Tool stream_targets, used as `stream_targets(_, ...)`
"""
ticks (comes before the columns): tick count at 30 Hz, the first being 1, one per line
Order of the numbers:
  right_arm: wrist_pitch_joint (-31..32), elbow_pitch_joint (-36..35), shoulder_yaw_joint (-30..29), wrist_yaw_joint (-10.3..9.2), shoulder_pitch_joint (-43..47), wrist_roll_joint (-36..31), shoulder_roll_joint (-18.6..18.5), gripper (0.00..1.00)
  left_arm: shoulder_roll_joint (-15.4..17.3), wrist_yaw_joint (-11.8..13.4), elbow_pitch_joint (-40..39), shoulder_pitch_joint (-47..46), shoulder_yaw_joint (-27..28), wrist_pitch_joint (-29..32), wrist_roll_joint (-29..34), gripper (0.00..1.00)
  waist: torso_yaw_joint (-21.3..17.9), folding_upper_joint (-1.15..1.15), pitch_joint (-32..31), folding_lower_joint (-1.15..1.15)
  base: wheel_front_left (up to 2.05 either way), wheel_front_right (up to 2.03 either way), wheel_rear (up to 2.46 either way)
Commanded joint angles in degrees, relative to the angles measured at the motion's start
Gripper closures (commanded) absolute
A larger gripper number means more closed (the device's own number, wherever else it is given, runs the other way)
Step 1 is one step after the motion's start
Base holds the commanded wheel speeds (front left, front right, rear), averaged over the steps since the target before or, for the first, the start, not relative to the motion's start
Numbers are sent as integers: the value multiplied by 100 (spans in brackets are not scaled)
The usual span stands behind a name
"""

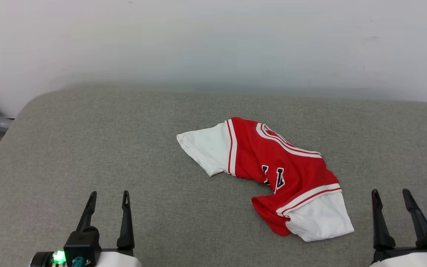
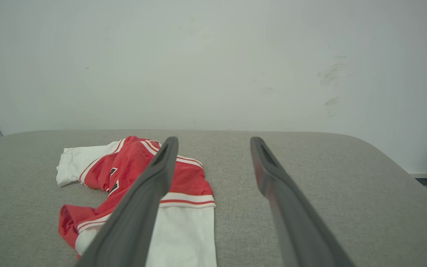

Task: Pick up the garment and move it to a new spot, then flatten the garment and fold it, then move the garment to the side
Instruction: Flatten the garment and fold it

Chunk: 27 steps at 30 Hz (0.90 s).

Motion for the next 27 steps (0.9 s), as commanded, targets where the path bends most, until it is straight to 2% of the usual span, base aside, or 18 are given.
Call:
stream_targets(1,-10,27,9,-6,78,53,12,0,-76,-79,2,74,81,-29,82,0,1,-1,-10,0,0,0,0)
stream_targets(13,-10,96,18,-6,110,104,12,0,-487,-551,61,208,528,-29,519,0,20,-1,-57,0,0,0,0)
stream_targets(27,-10,75,24,-6,96,170,12,0,-679,-824,157,231,755,-29,756,0,22,-1,-81,0,0,0,0)
